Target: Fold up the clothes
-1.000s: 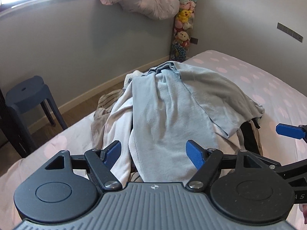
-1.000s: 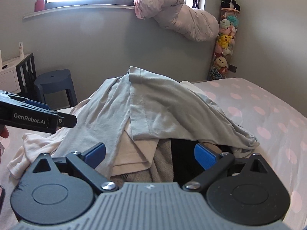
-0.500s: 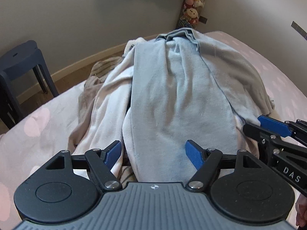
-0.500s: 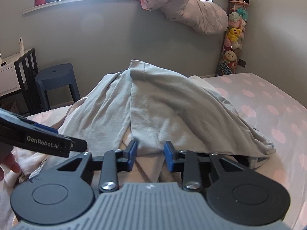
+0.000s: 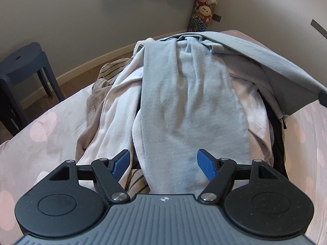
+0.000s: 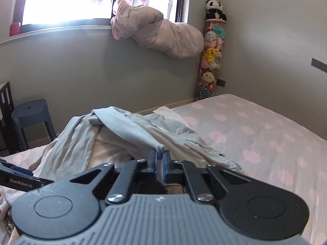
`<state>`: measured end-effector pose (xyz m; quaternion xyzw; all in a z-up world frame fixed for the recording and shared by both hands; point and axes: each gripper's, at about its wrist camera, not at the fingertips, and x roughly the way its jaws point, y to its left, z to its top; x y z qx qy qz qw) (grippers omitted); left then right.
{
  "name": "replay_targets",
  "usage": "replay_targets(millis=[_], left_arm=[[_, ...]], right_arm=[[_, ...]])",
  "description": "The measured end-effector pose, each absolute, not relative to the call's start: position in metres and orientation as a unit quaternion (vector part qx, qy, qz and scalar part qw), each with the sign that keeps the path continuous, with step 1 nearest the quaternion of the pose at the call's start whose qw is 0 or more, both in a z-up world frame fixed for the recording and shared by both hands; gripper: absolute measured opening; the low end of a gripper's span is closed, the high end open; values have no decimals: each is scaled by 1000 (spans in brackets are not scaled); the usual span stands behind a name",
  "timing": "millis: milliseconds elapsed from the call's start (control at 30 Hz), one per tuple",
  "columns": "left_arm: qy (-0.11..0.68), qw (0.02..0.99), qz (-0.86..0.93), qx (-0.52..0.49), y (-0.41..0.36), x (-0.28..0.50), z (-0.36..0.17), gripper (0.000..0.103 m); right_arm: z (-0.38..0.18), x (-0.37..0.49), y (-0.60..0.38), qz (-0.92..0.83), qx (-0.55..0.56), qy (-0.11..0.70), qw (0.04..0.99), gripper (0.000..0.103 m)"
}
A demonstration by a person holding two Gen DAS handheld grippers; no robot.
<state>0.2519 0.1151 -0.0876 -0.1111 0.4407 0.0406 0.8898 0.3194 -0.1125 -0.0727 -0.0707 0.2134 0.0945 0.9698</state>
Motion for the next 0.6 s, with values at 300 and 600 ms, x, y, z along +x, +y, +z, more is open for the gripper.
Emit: replay_targets(millis=[300, 600], left_arm=[[434, 894, 20, -112, 99, 242, -55, 39], [419, 906, 21, -52, 89, 242, -24, 53]], right_arm=[[-46, 291, -162, 81, -47, 222, 971, 5], [-80, 282, -116, 167, -45, 275, 946, 44]])
